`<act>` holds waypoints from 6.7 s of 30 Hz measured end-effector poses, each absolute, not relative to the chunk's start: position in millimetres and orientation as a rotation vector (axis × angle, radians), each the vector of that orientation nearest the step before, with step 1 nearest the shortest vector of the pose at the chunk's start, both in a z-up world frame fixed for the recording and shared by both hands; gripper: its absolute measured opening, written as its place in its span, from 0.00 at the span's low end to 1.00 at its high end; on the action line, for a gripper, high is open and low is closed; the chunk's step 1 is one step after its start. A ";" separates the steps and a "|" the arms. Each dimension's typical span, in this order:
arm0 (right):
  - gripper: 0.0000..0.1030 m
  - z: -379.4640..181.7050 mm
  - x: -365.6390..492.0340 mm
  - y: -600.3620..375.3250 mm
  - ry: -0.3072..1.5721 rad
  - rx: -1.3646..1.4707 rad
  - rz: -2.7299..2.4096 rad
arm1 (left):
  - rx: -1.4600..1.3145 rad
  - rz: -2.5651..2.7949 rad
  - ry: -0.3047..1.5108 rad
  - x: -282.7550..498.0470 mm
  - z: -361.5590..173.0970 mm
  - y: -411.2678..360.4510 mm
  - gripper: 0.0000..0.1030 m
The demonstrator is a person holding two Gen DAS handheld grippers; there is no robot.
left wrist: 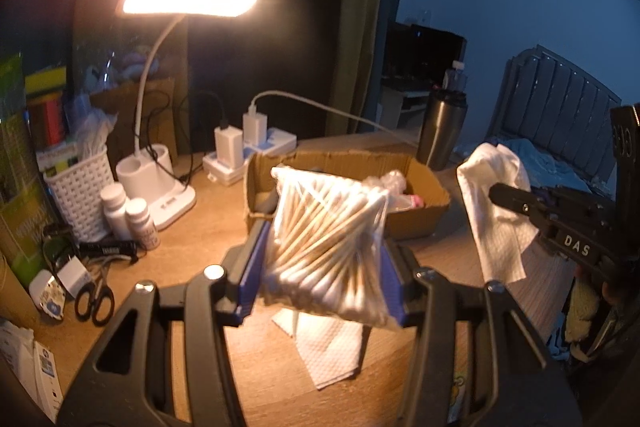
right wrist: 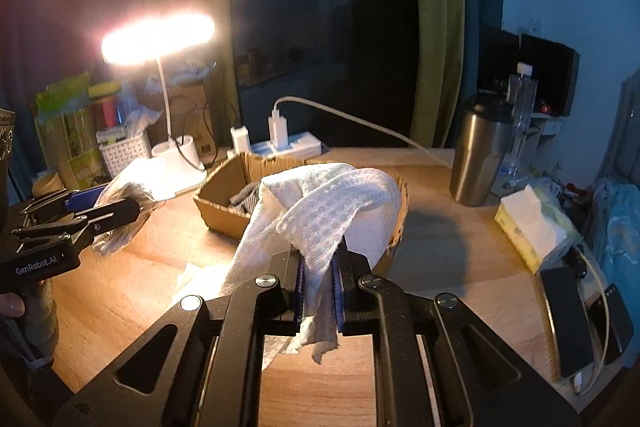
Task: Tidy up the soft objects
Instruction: 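Lift the swab bag and paper towel and carry both over the box, then lower both items into the box and open both grippers, then withdraw both grippers from the box toward the remaining items on the desk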
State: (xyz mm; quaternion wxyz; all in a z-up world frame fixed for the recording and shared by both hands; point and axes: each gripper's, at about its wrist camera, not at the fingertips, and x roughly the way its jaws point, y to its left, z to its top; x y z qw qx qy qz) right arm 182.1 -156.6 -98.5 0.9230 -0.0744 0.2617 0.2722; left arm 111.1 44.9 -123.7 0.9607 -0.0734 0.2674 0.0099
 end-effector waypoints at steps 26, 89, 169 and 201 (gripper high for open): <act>0.12 -35.1 175.8 -148.9 0.373 -0.165 0.571 | -0.096 0.034 0.289 101.2 -43.6 37.7 0.50; 0.12 -106.9 313.6 -100.6 0.425 -0.116 0.636 | -0.135 0.031 0.359 246.4 -128.2 76.3 0.50; 0.53 -79.3 242.1 -108.9 0.451 -0.169 0.594 | -0.146 0.055 0.355 178.0 -102.4 54.6 0.73; 0.62 -57.2 161.6 -138.8 0.366 -0.169 0.596 | -0.147 0.054 0.290 101.3 -87.0 29.1 0.73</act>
